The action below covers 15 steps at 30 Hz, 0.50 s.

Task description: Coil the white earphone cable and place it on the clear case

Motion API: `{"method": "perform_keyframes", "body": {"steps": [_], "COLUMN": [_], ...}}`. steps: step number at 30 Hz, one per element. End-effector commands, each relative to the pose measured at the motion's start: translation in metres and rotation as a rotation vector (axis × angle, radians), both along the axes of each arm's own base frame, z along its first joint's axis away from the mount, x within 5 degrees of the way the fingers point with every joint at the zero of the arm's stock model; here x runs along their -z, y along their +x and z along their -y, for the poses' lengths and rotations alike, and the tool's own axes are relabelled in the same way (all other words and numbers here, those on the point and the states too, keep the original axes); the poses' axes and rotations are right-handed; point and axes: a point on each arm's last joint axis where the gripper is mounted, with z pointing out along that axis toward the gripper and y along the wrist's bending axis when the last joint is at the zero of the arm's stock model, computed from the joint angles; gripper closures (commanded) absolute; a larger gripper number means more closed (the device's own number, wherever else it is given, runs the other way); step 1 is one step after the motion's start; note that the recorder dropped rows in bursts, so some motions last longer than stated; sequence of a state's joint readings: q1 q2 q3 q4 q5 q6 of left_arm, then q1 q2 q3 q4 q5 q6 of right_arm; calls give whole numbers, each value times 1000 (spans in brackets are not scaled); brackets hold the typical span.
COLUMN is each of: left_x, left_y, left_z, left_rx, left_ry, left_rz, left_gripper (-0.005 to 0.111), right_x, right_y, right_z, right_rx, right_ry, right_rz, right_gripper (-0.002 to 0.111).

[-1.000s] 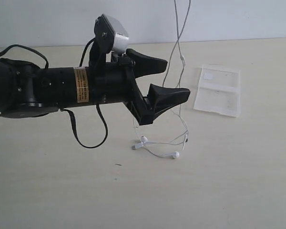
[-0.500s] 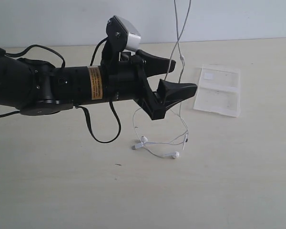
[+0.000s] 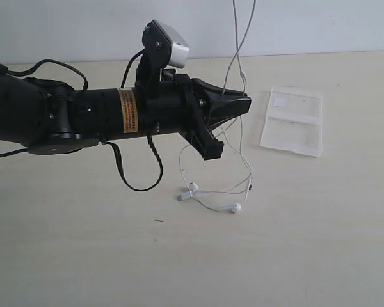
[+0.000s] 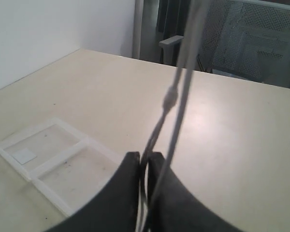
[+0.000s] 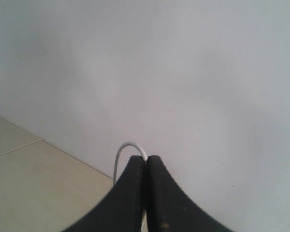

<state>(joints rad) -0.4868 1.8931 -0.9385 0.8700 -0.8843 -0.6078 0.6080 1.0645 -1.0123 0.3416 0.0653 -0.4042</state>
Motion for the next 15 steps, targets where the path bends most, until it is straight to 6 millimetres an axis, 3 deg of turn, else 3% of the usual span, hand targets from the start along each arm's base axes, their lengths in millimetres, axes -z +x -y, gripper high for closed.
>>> {"method": "perform_keyframes", "body": {"steps": [1, 9, 15], "left_x": [-1, -5, -26], "left_y": [1, 2, 2], "left_z": [1, -3, -22], "left_rx": [-4, -7, -7], "left_ry": [-8, -5, 2], "left_rz": [1, -9, 8], "left_gripper": [107, 107, 107], "right_x": [-1, -8, -12], "right_y": [1, -11, -33], "right_z": [1, 7, 21], "right_rx": [1, -12, -27], "right_ry": [1, 8, 11], "right_rz": [-10, -4, 8], "right_gripper": [108, 108, 108]}}
